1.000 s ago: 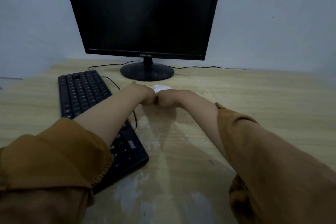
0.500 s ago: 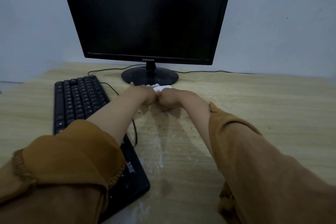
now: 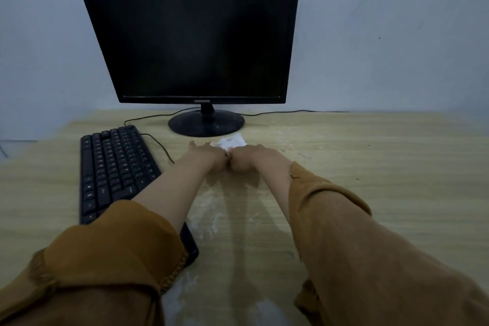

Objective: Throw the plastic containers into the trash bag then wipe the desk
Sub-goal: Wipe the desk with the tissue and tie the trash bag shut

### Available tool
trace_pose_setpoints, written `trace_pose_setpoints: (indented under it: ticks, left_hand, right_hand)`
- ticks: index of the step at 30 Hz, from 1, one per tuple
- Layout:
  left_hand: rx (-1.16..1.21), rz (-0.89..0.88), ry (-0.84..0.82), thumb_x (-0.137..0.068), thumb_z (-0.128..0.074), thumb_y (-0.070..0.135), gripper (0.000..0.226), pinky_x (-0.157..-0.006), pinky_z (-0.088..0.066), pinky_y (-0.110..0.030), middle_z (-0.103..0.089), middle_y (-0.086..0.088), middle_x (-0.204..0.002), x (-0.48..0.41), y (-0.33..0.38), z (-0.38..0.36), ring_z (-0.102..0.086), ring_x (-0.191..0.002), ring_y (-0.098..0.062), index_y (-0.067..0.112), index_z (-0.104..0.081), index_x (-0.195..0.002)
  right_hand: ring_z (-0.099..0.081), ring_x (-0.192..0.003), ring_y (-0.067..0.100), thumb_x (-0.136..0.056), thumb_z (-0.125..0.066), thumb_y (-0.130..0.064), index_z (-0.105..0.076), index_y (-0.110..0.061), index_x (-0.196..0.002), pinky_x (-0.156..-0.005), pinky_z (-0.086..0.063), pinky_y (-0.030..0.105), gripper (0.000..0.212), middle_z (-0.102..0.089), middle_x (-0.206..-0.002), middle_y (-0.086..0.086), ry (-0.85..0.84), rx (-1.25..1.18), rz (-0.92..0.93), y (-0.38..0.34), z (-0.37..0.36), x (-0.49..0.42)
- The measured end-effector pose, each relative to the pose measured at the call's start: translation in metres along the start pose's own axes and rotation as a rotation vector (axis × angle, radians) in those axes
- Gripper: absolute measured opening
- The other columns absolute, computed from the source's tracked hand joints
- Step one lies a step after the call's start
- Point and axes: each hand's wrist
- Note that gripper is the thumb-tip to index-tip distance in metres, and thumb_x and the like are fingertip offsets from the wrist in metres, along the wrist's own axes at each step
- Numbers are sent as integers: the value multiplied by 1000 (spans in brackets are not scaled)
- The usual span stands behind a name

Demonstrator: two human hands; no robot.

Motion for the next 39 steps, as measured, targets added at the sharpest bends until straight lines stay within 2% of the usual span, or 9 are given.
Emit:
trace_pose_setpoints:
  ticks: [8,16,21,23,25,28,31,35,39]
  left_hand:
    - [115,-71,7,-101,-28,22,46,-115,-2,-54,-16,-4,-158,14,33,0,-9,-147,-22,25,-26,-147]
    - [64,-153,-7,-101,-32,21,47,-115,-2,-52,-16,2,-158,41,66,1,-5,-147,-19,31,-25,-147]
    - [-32,-215,7,-97,-45,25,47,-111,-23,-44,-38,1,-149,68,79,6,-35,-136,-23,34,-35,-143]
    - [-30,-240,22,-98,-41,33,40,-102,-35,-36,-48,0,-141,77,82,10,-47,-125,-24,32,-44,-138]
    - [13,-250,41,-97,-39,40,38,-91,-39,-32,-56,-1,-131,87,85,13,-53,-115,-24,28,-55,-129]
    - [101,-285,58,-90,-50,47,36,-85,-42,-30,-64,2,-118,97,85,19,-57,-106,-21,28,-66,-116]
    - [197,-317,115,-90,-55,38,26,-87,-43,-30,-65,5,-117,104,83,16,-57,-106,-19,30,-68,-111]
    - [294,-302,328,-91,-56,28,26,-100,-39,-36,-62,5,-125,103,78,2,-52,-118,-18,27,-63,-116]
    - [208,-279,299,-91,-51,43,40,-104,-27,-42,-53,2,-136,100,81,-7,-40,-129,-22,32,-52,-130]
  right_hand:
    - [-42,-129,35,-99,-35,-26,-43,-18,-138,-107,-36,42,41,-45,-141,15,-12,-105,-157,31,-13,26]
    - [-58,-107,34,-96,-42,-26,-61,-10,-110,-95,-48,42,29,-60,-121,18,23,-187,-139,52,-13,78]
    - [-53,-78,30,-91,-50,-16,-54,-23,-75,-71,-46,34,18,-51,-77,2,82,-75,-50,51,-10,110]
    - [-51,-79,27,-88,-54,-24,-58,-20,-87,-72,-45,32,6,-61,-88,7,85,-60,-64,51,-10,120]
    - [-53,-81,25,-83,-62,-31,-61,-10,-102,-74,-47,31,28,-65,-94,10,94,-25,-124,51,-11,131]
    - [-52,-75,22,-81,-66,-33,-62,-9,-83,-56,-40,25,24,-56,-70,5,76,-21,-161,50,-7,145]
    - [-58,-79,20,-82,-69,-22,-71,-2,-97,-53,-40,23,26,-63,-80,6,77,-84,-146,50,-3,154]
    - [-63,-103,25,-85,-65,-21,-68,-5,-114,-86,-53,34,32,-69,-110,11,242,-100,-155,53,-14,155]
    - [-55,-84,26,-85,-65,-30,-65,-3,-106,-63,-42,26,34,-56,-80,9,235,-112,-192,50,-29,153]
Point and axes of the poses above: each hand's wrist, its own x-axis away from the middle knuckle, its own z-axis out of the back of the hand, y = z × x
